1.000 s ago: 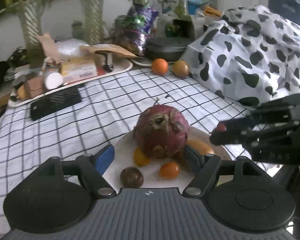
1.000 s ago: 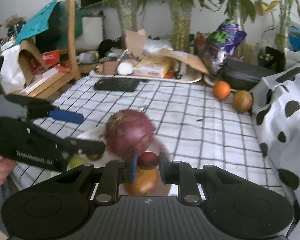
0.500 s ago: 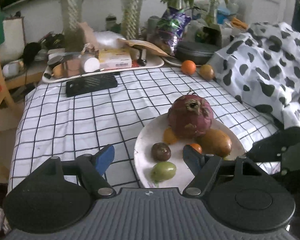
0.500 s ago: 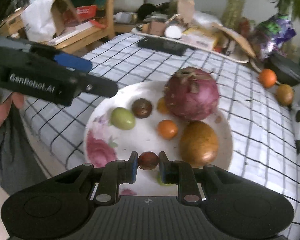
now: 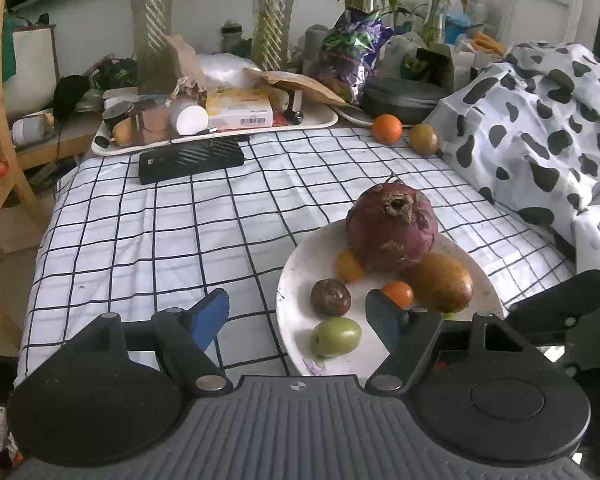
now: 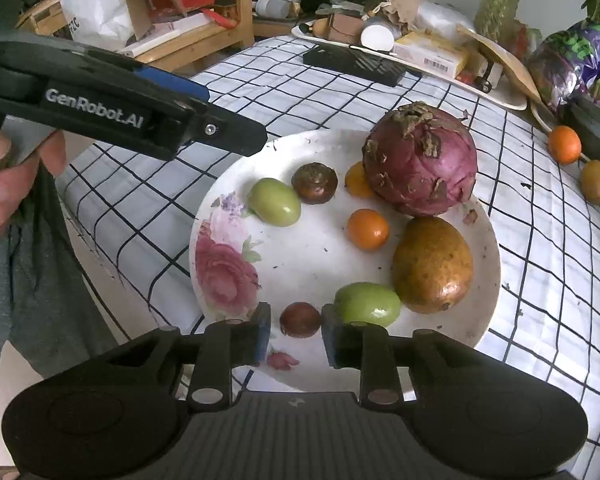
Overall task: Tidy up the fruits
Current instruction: 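Open both grippers to release the dragon fruit and small red fruit onto the plate, then move both grippers toward the large orange and yellow passion fruit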
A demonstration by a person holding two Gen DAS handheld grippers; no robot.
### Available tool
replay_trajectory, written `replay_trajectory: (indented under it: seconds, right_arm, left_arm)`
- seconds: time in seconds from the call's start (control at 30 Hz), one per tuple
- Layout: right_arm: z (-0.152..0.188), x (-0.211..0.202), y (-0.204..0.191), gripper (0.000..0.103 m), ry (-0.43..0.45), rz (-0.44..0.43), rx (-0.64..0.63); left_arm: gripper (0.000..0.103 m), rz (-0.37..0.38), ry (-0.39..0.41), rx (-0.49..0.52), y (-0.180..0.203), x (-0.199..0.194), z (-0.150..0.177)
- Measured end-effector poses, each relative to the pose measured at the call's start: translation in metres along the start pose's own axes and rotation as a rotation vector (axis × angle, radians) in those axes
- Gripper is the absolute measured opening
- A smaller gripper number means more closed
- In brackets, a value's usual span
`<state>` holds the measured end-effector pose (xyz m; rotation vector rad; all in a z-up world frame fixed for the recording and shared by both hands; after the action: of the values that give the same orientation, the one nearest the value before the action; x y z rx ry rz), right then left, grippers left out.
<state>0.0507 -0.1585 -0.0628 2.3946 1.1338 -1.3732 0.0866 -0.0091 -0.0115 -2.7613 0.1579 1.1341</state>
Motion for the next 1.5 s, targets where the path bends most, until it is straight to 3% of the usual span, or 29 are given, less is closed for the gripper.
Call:
replay_trajectory:
  seconds: [0.23, 0.47, 0.73, 1.1, 1.5]
  right_arm:
    - [0.006, -0.018, 0.002, 0.044, 0.045, -0.026, 0.036]
    - [0.009, -0.043, 0.004, 0.086, 0.156, -0.036, 0.060]
    - [0.007, -0.059, 0.019, 0.090, 0.245, 0.037, 0.118]
    - [0.006, -0.067, 0.047, 0.098, 0.294, 0.223, 0.213]
    - [-0.001, -0.069, 0.095, 0.102, 0.321, 0.373, 0.302]
  left_arm:
    - [0.074, -0.007, -0.018, -0.026, -0.005, 0.002, -0.001]
    - [0.074, 0.015, -0.019, -0.047, -0.002, 0.002, -0.004]
    - [0.074, 0.029, -0.011, -0.037, 0.004, 0.002, -0.007]
    - [0.074, 0.037, 0.021, 0.000, 0.013, 0.008, -0.020]
    - [0.074, 0.078, 0.110, 0.036, 0.029, 0.025, -0.053]
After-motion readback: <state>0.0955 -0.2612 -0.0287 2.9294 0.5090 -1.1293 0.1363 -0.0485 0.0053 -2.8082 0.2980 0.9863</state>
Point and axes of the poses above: each gripper's, at about its wrist camera, not at the fingertips, and x roughly the way its jaws point, y to its right, z to its underside, the point moved 2 cm from there along x, roughly the way its jaws point, and after that the axes turned 13 degrees about -z, right-handed, at the moved point
